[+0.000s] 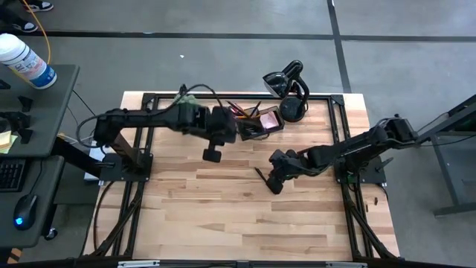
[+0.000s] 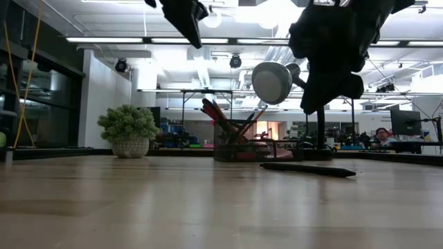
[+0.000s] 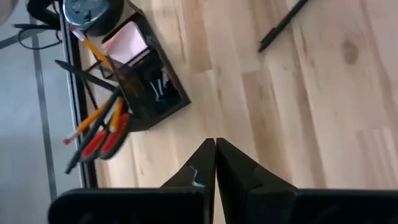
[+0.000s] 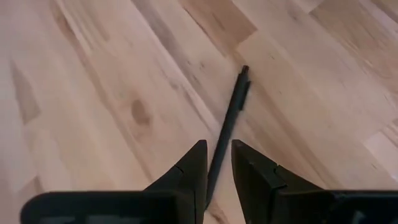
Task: Pick and place office supplies into organizer
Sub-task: Put the black pen into the black desk organizer
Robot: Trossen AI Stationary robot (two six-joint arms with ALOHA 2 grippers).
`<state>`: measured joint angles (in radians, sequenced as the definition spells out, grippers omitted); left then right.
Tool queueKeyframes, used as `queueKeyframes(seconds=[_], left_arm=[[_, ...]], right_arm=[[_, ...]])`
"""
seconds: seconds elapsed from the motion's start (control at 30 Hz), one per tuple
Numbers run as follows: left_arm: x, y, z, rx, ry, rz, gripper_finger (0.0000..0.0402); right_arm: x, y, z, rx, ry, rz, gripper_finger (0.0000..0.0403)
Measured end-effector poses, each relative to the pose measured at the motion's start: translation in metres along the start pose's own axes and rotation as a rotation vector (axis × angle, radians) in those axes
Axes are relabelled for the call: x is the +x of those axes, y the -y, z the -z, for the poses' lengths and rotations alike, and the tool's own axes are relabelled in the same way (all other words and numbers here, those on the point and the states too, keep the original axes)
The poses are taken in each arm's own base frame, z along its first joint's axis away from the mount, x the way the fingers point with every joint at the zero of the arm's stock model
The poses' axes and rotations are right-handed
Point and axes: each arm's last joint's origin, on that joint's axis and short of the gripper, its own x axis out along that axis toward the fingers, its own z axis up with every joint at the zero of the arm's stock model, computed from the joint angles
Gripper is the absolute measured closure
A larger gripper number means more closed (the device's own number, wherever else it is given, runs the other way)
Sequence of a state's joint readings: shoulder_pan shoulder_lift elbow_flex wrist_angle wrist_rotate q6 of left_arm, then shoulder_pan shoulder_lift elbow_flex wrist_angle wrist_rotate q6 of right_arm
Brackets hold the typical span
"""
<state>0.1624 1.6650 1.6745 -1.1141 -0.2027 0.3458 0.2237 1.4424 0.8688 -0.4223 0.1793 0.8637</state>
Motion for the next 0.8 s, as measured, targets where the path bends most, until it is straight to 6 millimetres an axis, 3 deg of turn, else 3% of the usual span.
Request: queueKeyframes(seconds=[0.23,0.47,0.8], left_arm=[[-0.01,0.04,-0.007,-0.076,-0.031,-0.021,0.0395],[-0.026,0.092,-0.015,-0.199,0.009,0.002,0.0398],[-0.058,0.172,-0.006,-0.33,0.074,-0.044,0.0397]], right_arm=[[0.0,0.005,0.002,-0.069,0.02,0.089,0.0336],[0.006,0.004,0.002,-0.116,0.023,0.095,0.0336],[0.041,0.003,0.001,-0.162,0.028,0.124,0.0336]])
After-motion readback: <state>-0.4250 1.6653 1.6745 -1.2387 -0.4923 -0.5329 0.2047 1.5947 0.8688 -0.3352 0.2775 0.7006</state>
